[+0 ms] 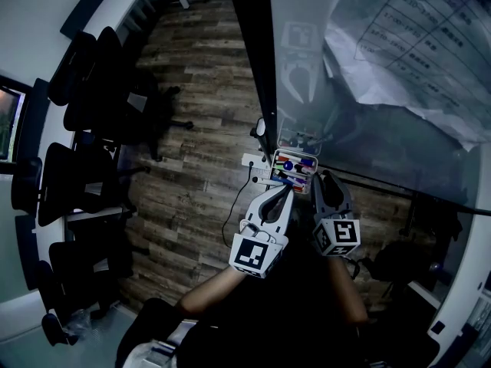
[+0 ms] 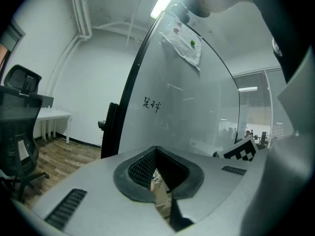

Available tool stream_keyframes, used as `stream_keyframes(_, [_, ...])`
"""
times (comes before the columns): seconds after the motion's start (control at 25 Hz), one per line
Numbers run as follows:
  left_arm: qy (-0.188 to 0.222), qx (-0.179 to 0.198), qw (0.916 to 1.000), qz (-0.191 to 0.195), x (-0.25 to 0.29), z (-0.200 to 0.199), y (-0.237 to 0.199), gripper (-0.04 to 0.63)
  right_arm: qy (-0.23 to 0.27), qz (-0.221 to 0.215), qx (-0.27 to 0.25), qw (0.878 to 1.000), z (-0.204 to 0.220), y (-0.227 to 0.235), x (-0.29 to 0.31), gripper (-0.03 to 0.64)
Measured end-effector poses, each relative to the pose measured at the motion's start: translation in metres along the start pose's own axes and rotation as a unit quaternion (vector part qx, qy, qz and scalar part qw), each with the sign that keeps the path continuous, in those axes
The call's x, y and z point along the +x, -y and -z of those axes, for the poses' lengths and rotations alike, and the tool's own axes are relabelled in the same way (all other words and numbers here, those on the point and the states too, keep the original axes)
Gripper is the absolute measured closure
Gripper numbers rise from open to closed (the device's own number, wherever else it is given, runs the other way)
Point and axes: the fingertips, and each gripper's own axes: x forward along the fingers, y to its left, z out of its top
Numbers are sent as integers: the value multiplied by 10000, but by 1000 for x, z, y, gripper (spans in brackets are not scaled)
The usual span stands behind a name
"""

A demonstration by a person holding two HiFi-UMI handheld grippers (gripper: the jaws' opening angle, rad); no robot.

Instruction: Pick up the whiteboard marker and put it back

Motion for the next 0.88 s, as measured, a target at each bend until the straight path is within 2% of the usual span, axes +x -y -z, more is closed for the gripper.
stream_keyframes(0.16, [-45,163,9998,47,0,3,0,586,38,13,1,10000,-2,1,-1,522])
stream_keyframes(0.4, [-5,7,10000,13,-1,1,1,587,116,50,-33,9999,-6,2,-4,517])
stream_keyframes(0.52, [-8,153,9999,50,-2,2,1,586,167,66,-58,9998,-9,2,-6,517])
stream_keyframes(0.68, [27,67,10000,48,-4,-1,3,586,248,115,-93,9996,-13,2,-11,517])
stream_keyframes(0.88, [74,137,9998,101,-10,-4,7,588,313,165,-116,9993,-16,0,-20,517])
